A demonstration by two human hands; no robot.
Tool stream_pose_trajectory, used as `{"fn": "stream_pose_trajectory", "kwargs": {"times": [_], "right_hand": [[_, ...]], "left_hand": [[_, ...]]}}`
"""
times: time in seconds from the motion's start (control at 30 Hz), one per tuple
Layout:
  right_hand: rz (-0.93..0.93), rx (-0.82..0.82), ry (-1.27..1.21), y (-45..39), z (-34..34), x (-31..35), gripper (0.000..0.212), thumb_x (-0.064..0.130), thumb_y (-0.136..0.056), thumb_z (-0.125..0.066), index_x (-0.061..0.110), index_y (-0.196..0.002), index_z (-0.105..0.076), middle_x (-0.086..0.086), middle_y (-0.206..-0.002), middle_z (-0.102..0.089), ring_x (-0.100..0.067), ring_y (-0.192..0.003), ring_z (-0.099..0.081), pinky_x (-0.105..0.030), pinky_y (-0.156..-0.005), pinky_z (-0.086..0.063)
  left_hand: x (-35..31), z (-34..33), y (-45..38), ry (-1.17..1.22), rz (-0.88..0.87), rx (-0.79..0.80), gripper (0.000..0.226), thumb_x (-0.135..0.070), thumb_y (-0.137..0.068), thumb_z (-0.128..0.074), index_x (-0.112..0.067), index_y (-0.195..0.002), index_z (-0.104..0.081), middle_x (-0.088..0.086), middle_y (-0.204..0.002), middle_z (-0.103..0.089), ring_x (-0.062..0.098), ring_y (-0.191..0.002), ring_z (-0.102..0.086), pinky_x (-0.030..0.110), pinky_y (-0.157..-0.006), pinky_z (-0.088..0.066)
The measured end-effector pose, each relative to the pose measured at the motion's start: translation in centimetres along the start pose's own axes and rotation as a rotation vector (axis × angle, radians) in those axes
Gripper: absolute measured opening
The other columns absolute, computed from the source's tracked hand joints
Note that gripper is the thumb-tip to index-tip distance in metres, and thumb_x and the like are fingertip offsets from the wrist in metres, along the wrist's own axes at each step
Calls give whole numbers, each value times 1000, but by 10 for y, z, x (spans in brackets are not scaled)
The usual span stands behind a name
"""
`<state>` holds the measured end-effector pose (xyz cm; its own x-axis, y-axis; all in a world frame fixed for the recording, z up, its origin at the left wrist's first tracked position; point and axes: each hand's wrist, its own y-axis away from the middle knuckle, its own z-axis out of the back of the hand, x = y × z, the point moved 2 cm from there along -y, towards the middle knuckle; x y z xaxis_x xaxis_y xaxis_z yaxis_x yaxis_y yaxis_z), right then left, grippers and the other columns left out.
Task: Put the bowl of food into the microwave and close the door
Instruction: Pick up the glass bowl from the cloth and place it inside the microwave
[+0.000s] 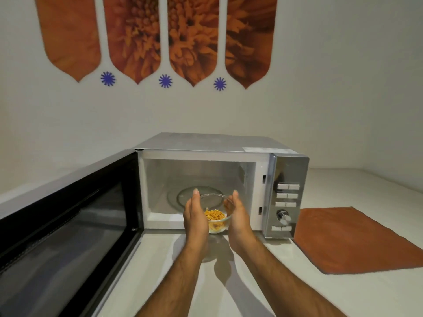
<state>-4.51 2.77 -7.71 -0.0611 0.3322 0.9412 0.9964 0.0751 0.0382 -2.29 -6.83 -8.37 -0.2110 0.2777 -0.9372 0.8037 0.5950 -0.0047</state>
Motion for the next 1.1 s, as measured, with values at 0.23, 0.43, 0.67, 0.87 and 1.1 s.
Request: {"fn": "stream_pose_trajectory", "kwargs": {"times": [0.23,0.43,0.67,0.87,1.1], "right_hand": [[-34,72,15,-69,-27,-3,54,57,-98,-38,18,-133,-53,8,-107,-66,2,-86,-69,-17,-63,-53],[-165,53,24,-118,-40,-5,50,64,-95,-36,29,-125,-53,8,-91,-64,-16,-81,-63,-31,-58,-51],[-145,44,23,-164,-53,-12,67,68,-93,-35,25,-143,-46,4,-112,-64,-18,-92,-63,-31,-69,-48],[-60,55,-32,-190,-53,-23,66,65,-94,-38,21,-143,-45,-7,-147,-50,-14,-97,-54,-32,-75,-44],[-24,101,-14,-202,-54,-34,74,74,-89,-34,28,-146,-42,-4,-149,-47,-13,-105,-53,-37,-93,-45]], "left_hand": [[-7,-14,-68,-12,28,6,74,-78,-80,-44,-27,-131,-55,5,-121,-65,24,-104,-65,42,-86,-56],[5,-28,-116,-46,101,-64,82,-80,-82,-39,-23,-140,-48,6,-121,-59,29,-103,-63,51,-92,-56],[9,-42,-158,-72,109,-116,89,-84,-79,-35,-23,-143,-49,10,-141,-57,33,-117,-59,52,-104,-46],[18,-44,-178,-133,35,-110,83,-80,-84,-32,-21,-139,-55,10,-139,-59,32,-122,-56,52,-107,-43],[24,-44,-186,-118,-14,-73,84,-81,-84,-32,-21,-139,-54,10,-139,-59,29,-122,-56,51,-108,-41]]}}
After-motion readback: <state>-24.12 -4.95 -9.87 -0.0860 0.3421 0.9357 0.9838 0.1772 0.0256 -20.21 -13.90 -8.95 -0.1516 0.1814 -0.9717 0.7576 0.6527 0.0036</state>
